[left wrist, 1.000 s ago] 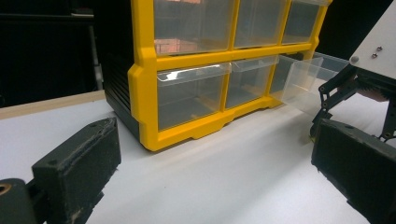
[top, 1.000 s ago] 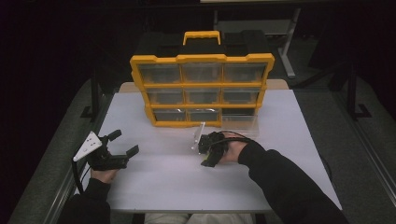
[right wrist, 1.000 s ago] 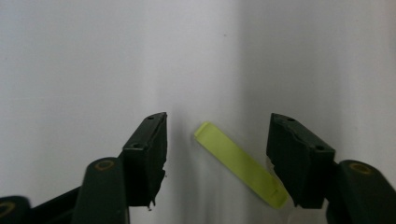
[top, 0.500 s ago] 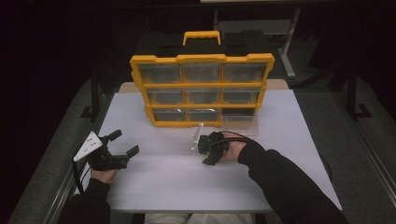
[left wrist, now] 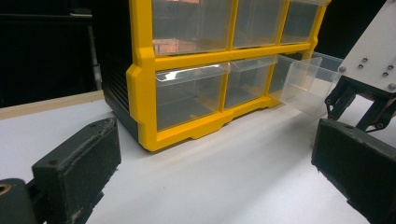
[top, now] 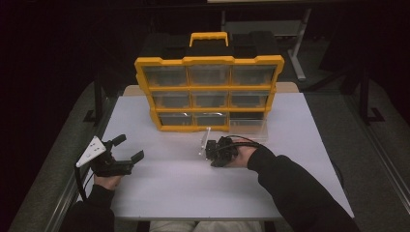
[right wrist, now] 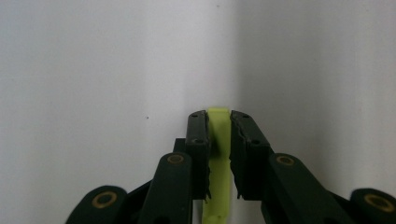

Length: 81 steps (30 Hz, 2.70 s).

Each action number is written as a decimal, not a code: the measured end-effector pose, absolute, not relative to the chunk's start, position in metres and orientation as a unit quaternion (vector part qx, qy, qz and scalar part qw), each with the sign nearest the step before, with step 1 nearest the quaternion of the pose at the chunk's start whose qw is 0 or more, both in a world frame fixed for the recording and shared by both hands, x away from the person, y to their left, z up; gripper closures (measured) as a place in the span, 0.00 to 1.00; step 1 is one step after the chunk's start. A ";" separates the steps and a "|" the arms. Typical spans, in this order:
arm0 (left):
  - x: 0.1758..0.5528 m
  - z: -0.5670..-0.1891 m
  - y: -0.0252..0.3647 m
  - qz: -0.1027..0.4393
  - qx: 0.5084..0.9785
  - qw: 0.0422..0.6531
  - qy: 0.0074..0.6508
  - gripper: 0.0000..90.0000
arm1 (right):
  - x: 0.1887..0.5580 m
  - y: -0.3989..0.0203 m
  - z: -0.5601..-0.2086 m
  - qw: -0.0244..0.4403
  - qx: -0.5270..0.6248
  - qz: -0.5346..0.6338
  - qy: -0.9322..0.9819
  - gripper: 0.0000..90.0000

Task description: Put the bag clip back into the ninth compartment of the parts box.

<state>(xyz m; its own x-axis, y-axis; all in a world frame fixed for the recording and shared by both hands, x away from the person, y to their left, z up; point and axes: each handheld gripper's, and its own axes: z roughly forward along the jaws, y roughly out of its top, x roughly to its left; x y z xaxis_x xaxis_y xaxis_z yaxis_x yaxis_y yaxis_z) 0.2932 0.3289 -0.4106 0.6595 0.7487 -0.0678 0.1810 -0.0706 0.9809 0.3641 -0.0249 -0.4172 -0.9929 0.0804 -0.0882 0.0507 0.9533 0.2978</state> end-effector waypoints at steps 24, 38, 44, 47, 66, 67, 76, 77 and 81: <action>0.293 -0.411 0.329 0.239 0.692 0.592 0.337 0.01 | 0.365 -0.033 -0.397 0.031 0.064 0.205 0.976 0.85; 0.293 -0.411 0.328 0.239 0.691 0.592 0.337 0.01 | 0.364 -0.041 -0.382 0.036 0.077 0.250 0.965 0.85; 0.293 -0.411 0.328 0.240 0.691 0.592 0.337 0.01 | 0.364 -0.047 -0.373 0.039 0.079 0.274 0.958 0.85; 0.293 -0.411 0.329 0.240 0.691 0.592 0.337 0.01 | 0.364 -0.050 -0.369 0.042 0.082 0.286 0.954 0.85; 0.293 -0.411 0.329 0.240 0.692 0.592 0.337 0.01 | 0.361 -0.062 -0.351 0.046 0.104 0.346 0.931 0.85; 0.293 -0.411 0.329 0.240 0.692 0.592 0.337 0.01 | 0.361 -0.063 -0.350 0.046 0.106 0.350 0.930 0.85; 0.293 -0.410 0.330 0.242 0.692 0.592 0.336 0.01 | 0.357 -0.077 -0.337 0.061 0.120 0.384 0.913 0.85; 0.293 -0.410 0.330 0.242 0.691 0.592 0.336 0.01 | 0.357 -0.079 -0.336 0.063 0.122 0.387 0.912 0.85; 0.293 -0.410 0.330 0.242 0.691 0.592 0.337 0.01 | 0.357 -0.086 -0.333 0.065 0.130 0.401 0.904 0.85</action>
<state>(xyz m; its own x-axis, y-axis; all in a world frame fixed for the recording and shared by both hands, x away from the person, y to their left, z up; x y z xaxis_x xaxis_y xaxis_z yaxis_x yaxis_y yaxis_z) 0.2932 0.3296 -0.4104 0.6562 0.7518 -0.0651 0.1794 -0.0716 0.9812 0.3572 -0.0859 -0.3332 -0.9577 0.2874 -0.0139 0.1825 0.6442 0.7428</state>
